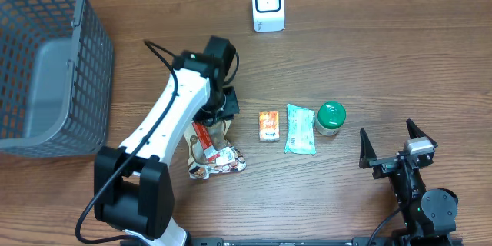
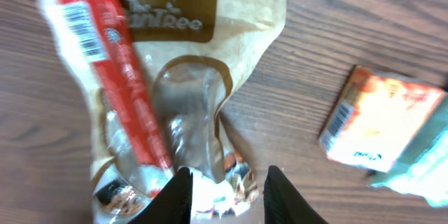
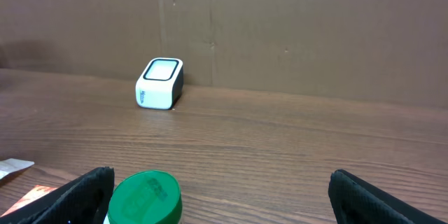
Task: Scan the item barcode
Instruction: 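Lower the snack bag left of the orange pack and open the left gripper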
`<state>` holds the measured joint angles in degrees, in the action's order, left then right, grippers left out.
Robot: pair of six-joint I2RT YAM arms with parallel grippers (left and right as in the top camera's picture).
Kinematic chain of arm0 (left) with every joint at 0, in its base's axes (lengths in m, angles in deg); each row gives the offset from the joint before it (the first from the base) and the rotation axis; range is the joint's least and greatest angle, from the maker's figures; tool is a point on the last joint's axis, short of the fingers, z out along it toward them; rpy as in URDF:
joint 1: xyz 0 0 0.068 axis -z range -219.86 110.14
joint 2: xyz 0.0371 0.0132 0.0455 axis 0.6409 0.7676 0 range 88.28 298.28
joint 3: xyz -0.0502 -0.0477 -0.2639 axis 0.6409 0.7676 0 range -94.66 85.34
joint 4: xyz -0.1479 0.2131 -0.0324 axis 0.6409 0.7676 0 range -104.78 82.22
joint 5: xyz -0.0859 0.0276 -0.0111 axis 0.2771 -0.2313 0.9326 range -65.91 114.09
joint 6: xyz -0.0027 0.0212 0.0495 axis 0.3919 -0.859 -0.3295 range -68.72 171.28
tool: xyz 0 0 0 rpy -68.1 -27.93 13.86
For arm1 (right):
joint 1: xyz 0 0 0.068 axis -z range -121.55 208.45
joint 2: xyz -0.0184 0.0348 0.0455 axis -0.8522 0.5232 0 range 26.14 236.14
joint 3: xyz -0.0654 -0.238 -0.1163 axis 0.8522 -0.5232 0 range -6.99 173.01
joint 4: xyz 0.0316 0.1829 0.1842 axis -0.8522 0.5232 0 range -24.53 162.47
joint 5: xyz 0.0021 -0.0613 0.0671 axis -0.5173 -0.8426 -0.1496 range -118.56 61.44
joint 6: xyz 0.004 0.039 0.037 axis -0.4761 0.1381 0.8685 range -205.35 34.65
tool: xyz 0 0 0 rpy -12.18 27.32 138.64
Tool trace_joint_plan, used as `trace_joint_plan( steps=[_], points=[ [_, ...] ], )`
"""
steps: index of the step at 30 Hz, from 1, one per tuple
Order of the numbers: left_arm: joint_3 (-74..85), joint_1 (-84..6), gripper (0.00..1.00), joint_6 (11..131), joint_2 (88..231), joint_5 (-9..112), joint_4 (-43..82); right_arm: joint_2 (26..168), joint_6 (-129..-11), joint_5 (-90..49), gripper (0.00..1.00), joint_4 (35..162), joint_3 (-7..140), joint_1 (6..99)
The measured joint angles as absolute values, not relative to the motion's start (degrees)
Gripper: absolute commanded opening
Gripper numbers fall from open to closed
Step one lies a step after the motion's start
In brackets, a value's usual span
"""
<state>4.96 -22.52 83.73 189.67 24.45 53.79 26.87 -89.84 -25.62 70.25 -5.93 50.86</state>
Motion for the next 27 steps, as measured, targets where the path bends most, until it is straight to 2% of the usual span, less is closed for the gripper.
trace_joint_plan(
  steps=[2,9,16,27],
  points=[
    [1.95,-23.13,0.24,83.92,189.64,23.14,57.20,26.87,-89.86,-25.59,1.00,70.25,-5.96,50.88],
    [-0.41,-29.56,0.05,85.56,189.45,18.31,64.90,26.87,-89.82,-25.62,1.00,70.25,-5.93,50.86],
    [3.94,-34.89,0.04,85.87,189.43,16.56,62.69,26.87,-89.86,-25.64,1.00,70.25,-5.93,50.86],
    [18.45,-35.09,0.04,85.87,189.43,16.51,50.40,26.87,-89.84,-25.62,1.00,70.25,-5.93,50.86]
  ],
)
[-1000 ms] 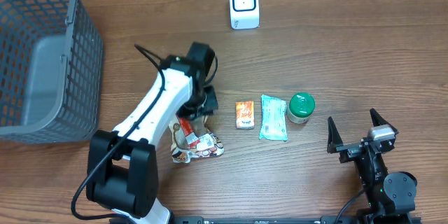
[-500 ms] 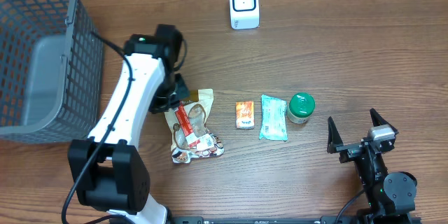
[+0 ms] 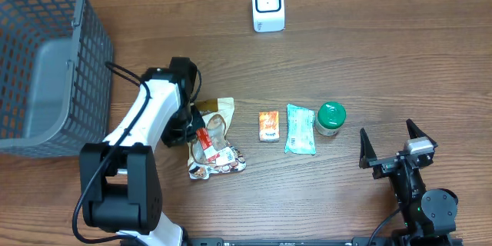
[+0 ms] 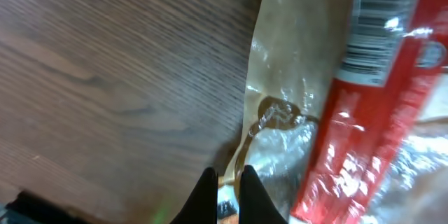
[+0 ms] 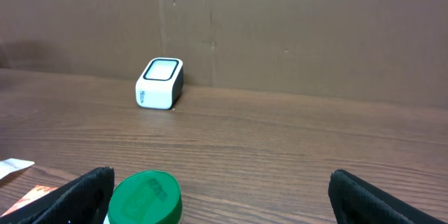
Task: Scan the item barcode
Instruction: 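Lower the snack bag left of the orange pack and open the left gripper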
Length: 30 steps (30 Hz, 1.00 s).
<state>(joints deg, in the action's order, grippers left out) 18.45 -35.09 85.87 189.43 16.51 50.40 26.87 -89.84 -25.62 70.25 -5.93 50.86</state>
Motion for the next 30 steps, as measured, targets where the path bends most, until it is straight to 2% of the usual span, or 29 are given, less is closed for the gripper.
trace_joint_plan(
  steps=[10,19,30],
  points=[
    [24.24,-35.09,0.07,80.27,189.43,22.74,37.57,26.87,-89.86,-25.62,1.00,70.25,-5.93,50.86],
    [24.24,-35.09,0.12,74.59,189.43,26.24,37.66,26.87,-89.84,-25.62,1.00,70.27,-5.96,50.86],
    [25.97,-34.39,0.12,73.34,189.43,26.72,37.42,26.87,-89.88,-25.64,1.00,70.25,-5.96,50.88]
  ],
)
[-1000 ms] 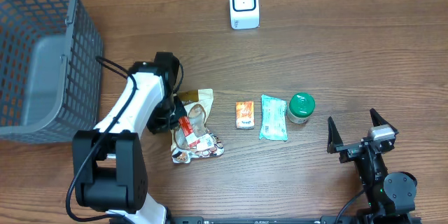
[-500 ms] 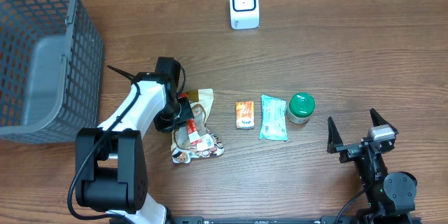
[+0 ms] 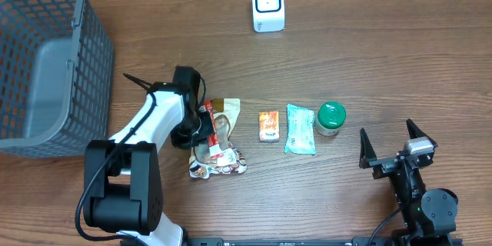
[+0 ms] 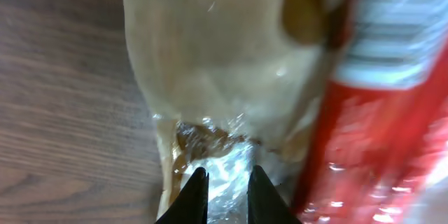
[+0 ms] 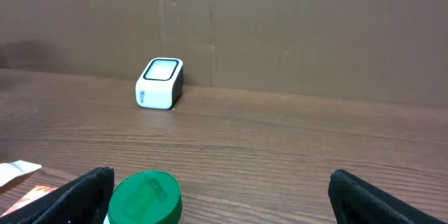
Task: Scan the item barcode
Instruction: 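Lower the snack bag left of the orange pack and open the left gripper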
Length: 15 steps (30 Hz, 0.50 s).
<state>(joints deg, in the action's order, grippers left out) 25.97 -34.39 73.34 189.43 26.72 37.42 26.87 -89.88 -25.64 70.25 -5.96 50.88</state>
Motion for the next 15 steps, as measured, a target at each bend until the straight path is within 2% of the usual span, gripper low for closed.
trace_joint_plan(
  steps=[7,15],
  points=[
    [29.40,-34.32,0.14,73.34,189.10,26.70,36.55,26.87,-89.84,-25.62,1.00,70.25,-5.93,50.86],
    [31.70,-34.32,0.14,73.36,187.20,26.70,29.57,26.87,-89.84,-25.64,1.00,70.25,-5.96,50.88]
  ],
)
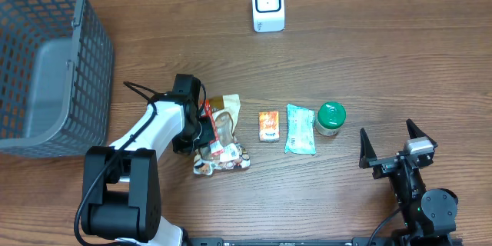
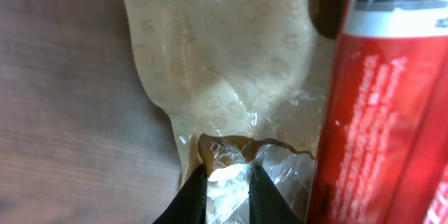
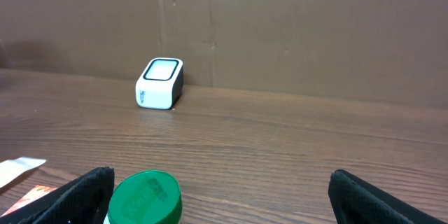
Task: Scan the item barcode
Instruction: 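Lower the snack bag left of the orange pack and open the left gripper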
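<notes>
A tan-and-clear snack bag [image 1: 223, 134] lies left of the table's middle, and a red stick packet [image 1: 207, 115] with a barcode rests on it. In the left wrist view the bag [image 2: 210, 63] fills the frame, the red packet [image 2: 378, 112] at its right. My left gripper [image 1: 198, 132] sits at the bag's left edge, its narrow fingers [image 2: 227, 189] pinching the clear plastic. The white scanner [image 1: 268, 5] stands at the far edge, also in the right wrist view [image 3: 159, 82]. My right gripper [image 1: 397, 147] rests open at the near right, holding nothing [image 3: 220, 189].
A grey mesh basket [image 1: 46, 61] occupies the far left. An orange packet [image 1: 268, 126], a teal sachet [image 1: 300, 128] and a green-lidded jar [image 1: 331, 117] lie in a row right of the bag. The jar's lid [image 3: 145, 197] sits just ahead of the right gripper.
My left gripper has settled a little lower on the bag's left edge with plastic between its fingers. The bag has shifted slightly to the right. The right arm is unmoved.
My left gripper first stood open over the bag's far end, above the red packet. It then was at the bag's left side with fingers nearly together. After that it sat against the bag's edge, and now it pinches the clear plastic there.
</notes>
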`<state>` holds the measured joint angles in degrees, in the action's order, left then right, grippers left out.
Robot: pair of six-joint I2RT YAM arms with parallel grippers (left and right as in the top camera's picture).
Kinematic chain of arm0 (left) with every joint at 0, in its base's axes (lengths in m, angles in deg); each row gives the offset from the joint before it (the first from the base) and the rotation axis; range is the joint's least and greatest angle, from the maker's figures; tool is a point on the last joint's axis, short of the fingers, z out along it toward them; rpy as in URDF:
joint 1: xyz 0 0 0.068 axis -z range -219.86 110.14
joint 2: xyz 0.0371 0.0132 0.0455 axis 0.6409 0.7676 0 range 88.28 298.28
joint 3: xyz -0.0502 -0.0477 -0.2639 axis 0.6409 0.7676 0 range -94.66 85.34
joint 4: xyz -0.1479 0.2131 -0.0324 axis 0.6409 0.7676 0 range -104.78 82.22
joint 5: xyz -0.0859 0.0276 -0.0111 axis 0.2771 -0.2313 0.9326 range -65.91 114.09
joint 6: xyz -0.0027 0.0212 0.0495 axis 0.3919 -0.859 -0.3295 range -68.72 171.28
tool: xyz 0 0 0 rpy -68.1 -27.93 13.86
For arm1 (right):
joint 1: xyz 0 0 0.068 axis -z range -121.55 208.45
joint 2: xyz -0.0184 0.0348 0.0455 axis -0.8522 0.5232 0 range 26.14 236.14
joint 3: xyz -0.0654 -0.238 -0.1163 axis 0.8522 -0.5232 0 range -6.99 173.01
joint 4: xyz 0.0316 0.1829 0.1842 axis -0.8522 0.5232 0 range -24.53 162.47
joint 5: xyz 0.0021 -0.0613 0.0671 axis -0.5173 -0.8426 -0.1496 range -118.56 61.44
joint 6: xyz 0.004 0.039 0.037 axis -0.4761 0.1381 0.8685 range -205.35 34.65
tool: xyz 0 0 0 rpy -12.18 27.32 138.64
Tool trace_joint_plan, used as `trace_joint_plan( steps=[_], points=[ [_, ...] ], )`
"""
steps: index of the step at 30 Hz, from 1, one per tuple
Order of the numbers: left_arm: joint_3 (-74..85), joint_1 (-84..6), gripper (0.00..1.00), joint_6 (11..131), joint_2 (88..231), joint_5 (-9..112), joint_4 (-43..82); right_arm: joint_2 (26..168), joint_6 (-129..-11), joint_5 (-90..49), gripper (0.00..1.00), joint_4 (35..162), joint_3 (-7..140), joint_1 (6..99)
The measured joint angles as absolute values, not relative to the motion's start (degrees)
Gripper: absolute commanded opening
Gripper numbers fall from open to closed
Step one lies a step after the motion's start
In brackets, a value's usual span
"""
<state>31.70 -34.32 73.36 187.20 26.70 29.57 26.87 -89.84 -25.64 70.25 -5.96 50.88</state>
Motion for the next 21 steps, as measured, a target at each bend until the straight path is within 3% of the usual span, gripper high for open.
trace_joint_plan(
  steps=[21],
  points=[
    [31.30,-34.21,0.21,67.03,187.17,19.90,24.81,26.87,-89.84,-25.62,1.00,70.27,-5.93,50.86]
  ],
)
